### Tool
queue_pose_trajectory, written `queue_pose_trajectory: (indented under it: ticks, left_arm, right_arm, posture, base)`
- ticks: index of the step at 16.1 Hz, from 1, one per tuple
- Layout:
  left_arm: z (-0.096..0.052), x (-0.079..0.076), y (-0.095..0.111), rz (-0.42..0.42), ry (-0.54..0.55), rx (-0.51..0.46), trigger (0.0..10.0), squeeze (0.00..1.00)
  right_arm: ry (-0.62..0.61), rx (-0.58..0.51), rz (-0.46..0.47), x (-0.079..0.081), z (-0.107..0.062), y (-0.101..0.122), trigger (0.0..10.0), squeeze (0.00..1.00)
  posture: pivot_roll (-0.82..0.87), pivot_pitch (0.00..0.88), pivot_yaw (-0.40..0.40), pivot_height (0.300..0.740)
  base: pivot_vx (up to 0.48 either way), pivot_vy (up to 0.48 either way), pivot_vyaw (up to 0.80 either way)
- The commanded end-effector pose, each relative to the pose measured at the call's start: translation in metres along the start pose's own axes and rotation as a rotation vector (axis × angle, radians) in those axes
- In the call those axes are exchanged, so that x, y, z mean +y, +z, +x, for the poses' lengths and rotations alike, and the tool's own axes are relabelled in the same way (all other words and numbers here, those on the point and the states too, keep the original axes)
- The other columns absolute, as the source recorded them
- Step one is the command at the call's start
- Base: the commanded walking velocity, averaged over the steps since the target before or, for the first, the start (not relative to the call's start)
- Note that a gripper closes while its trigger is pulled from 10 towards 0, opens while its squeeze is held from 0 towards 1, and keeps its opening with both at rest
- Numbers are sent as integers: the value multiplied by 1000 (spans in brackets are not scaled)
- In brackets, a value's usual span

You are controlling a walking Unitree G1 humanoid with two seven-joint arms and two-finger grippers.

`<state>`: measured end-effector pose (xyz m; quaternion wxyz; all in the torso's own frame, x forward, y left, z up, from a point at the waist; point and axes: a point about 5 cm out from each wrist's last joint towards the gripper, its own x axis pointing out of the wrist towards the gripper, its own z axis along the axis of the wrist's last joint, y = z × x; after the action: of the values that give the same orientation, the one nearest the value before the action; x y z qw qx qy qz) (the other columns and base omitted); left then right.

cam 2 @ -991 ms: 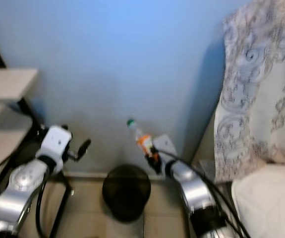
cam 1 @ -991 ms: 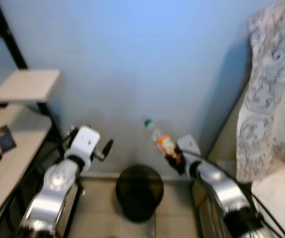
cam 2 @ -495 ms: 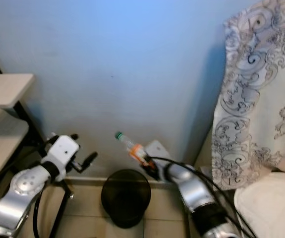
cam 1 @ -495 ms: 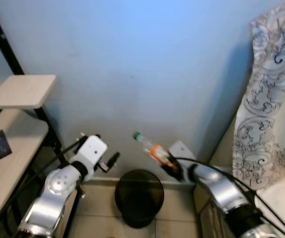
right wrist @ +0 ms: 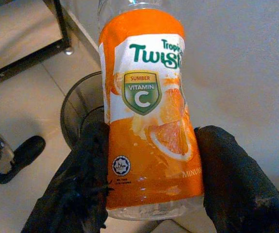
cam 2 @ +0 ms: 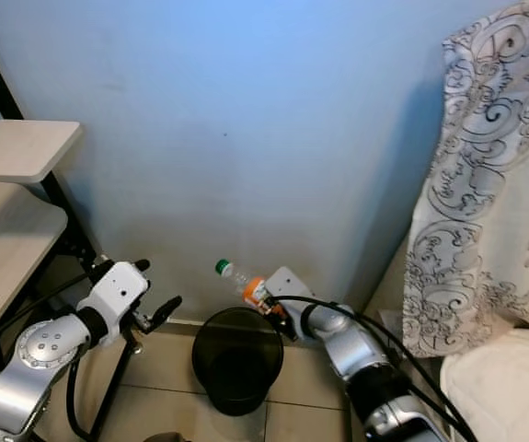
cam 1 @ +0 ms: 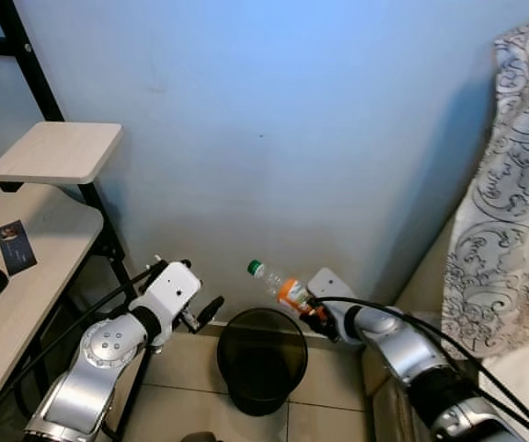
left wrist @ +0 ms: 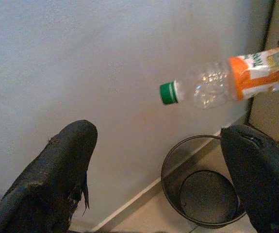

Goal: Clean up the room

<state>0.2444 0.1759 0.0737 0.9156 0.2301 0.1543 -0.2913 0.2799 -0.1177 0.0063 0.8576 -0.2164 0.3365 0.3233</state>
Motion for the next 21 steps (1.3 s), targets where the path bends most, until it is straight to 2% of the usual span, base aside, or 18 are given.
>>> queue_pose_trajectory:
  ticks: [1,4,7,10,14,15,16,17,18,21]
  left_arm:
    - [2,-1,3,23,-35,-3,10000,0]
    - [2,-3,1,59,-102,18,10000,0]
    - [1,-1,-4,120,-174,61,10000,0]
    - [0,1,-5,139,-205,74,10000,0]
    - [0,2,-4,145,-224,69,10000,0]
    - [0,2,-3,146,-225,67,10000,0]
    - [0,2,-3,146,-225,64,10000,0]
    - [0,2,-2,146,-225,62,10000,0]
    - [0,2,-1,148,-226,59,10000,0]
    - [0,3,1,150,-226,54,10000,0]
  right_arm:
    - [-29,-7,-27,-5,2,6,10000,0]
    - [-97,1,-14,-9,10,11,10000,0]
    - [-217,8,-23,-21,14,22,10000,0]
    - [-207,-14,-27,-19,18,34,10000,0]
    - [-201,-39,16,-16,22,43,10000,0]
    - [-199,-41,24,-15,23,44,10000,39]
    - [-186,-46,26,-13,23,45,10000,655]
    - [-177,-51,29,-12,24,45,10000,988]
    - [-141,-69,40,-7,25,48,10000,1000]
    - [-146,-68,42,-5,27,47,10000,1000]
  posture:
    - [82,0,-15,740]
    - [81,0,-15,740]
    - [84,0,-21,740]
    - [92,0,-27,740]
    - [96,0,-32,740]
    - [97,0,-32,740]
    - [96,0,-31,740]
    - [96,0,-31,740]
    - [96,0,-31,740]
    - [98,0,-30,740]
  base:
    - [0,0,0]
    - [0,0,0]
    - [0,0,0]
    - [0,0,0]
    - [0,0,0]
    - [0,0,0]
    - [0,0,0]
    - [0,0,0]
    - [0,0,0]
    - [0,0,0]
